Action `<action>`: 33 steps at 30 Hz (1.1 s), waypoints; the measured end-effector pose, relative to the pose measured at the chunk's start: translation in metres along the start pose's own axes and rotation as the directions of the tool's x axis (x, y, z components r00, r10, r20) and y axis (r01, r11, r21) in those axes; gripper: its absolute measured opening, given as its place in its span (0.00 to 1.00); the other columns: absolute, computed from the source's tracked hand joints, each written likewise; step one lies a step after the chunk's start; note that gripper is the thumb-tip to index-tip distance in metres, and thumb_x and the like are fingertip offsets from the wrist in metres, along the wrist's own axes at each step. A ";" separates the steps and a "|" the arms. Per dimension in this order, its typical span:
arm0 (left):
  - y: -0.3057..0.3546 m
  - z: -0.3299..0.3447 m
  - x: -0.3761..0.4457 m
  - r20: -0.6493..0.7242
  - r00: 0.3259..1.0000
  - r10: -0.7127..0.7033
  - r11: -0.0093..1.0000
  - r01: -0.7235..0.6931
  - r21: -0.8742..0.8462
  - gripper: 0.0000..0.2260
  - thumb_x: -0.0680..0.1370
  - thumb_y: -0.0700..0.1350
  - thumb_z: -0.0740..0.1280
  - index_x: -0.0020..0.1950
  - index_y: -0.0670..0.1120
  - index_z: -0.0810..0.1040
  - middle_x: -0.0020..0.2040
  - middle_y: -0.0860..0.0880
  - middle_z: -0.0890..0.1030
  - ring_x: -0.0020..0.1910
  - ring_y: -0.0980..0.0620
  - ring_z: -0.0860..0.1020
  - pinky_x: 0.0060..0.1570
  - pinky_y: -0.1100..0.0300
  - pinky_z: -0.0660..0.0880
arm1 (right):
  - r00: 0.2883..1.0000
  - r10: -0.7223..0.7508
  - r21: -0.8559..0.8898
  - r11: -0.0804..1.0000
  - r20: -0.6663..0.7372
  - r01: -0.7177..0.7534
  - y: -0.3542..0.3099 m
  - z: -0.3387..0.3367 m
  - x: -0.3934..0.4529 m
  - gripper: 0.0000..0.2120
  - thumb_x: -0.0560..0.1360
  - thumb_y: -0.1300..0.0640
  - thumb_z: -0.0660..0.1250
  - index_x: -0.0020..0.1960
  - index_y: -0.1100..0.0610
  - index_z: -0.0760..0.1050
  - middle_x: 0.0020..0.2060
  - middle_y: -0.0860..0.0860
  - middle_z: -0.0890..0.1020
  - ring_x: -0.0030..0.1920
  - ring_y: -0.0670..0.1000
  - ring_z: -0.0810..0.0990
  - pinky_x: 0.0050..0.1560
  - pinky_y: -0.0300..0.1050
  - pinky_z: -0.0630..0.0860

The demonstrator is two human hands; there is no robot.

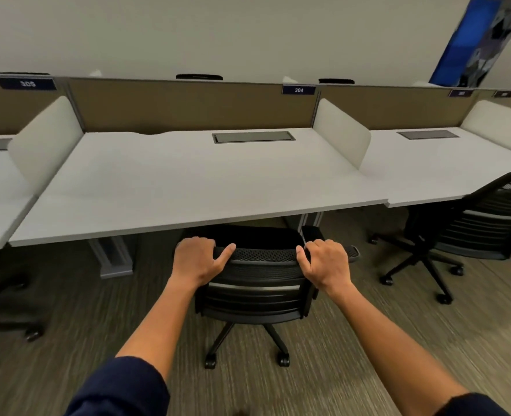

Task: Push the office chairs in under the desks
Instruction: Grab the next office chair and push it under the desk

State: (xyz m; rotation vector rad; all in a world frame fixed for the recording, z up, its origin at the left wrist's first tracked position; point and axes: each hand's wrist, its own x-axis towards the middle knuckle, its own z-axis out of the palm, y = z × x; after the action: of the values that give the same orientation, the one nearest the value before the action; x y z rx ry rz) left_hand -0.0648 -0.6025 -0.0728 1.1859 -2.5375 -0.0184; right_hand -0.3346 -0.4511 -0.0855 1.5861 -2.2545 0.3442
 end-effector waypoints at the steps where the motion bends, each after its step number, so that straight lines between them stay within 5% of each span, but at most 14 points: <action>1: 0.003 -0.003 -0.008 -0.021 1.000 -0.004 1.000 0.004 0.003 0.34 0.78 0.72 0.48 0.26 0.48 0.69 0.22 0.52 0.70 0.22 0.53 0.69 0.27 0.58 0.62 | 1.000 -0.006 0.013 1.000 -0.006 0.006 0.001 -0.002 -0.005 0.29 0.81 0.41 0.49 0.35 0.56 0.78 0.29 0.51 0.78 0.31 0.53 0.75 0.36 0.49 0.73; 9: 0.022 -0.014 -0.058 -0.143 0.988 -0.066 0.997 0.071 0.027 0.32 0.78 0.68 0.52 0.24 0.48 0.70 0.21 0.53 0.70 0.21 0.54 0.68 0.24 0.61 0.58 | 0.997 -0.071 0.083 0.994 -0.034 0.074 0.005 -0.014 -0.031 0.27 0.80 0.43 0.51 0.34 0.55 0.78 0.28 0.50 0.77 0.29 0.51 0.73 0.33 0.48 0.72; 18: 0.027 -0.013 -0.050 -0.139 0.981 -0.136 0.989 0.142 0.033 0.31 0.79 0.67 0.52 0.25 0.47 0.71 0.22 0.52 0.70 0.22 0.52 0.70 0.25 0.58 0.70 | 0.989 -0.101 0.105 0.988 -0.105 0.112 0.012 -0.010 -0.014 0.24 0.77 0.45 0.53 0.30 0.56 0.74 0.25 0.50 0.74 0.26 0.50 0.67 0.31 0.44 0.60; 27: 0.027 -0.004 -0.005 -0.173 0.972 -0.157 0.985 0.168 0.047 0.30 0.78 0.65 0.54 0.23 0.48 0.69 0.20 0.53 0.68 0.20 0.53 0.67 0.23 0.62 0.60 | 0.991 -0.100 0.144 0.983 -0.087 0.112 0.029 0.008 0.036 0.22 0.76 0.45 0.52 0.30 0.56 0.72 0.25 0.50 0.73 0.25 0.52 0.69 0.28 0.44 0.66; 33: 0.026 0.009 0.022 -0.154 0.971 -0.184 0.978 0.197 0.071 0.29 0.78 0.64 0.53 0.24 0.48 0.70 0.21 0.52 0.69 0.20 0.51 0.68 0.23 0.60 0.64 | 0.989 -0.111 0.175 0.977 -0.094 0.126 0.039 0.030 0.064 0.23 0.76 0.46 0.52 0.32 0.57 0.74 0.26 0.52 0.75 0.26 0.54 0.71 0.28 0.46 0.70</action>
State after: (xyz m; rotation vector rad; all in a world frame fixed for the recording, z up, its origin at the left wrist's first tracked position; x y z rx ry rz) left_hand -0.0999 -0.6038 -0.0707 1.4069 -2.3098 0.1289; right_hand -0.3948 -0.5043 -0.0857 1.7528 -2.1053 0.5848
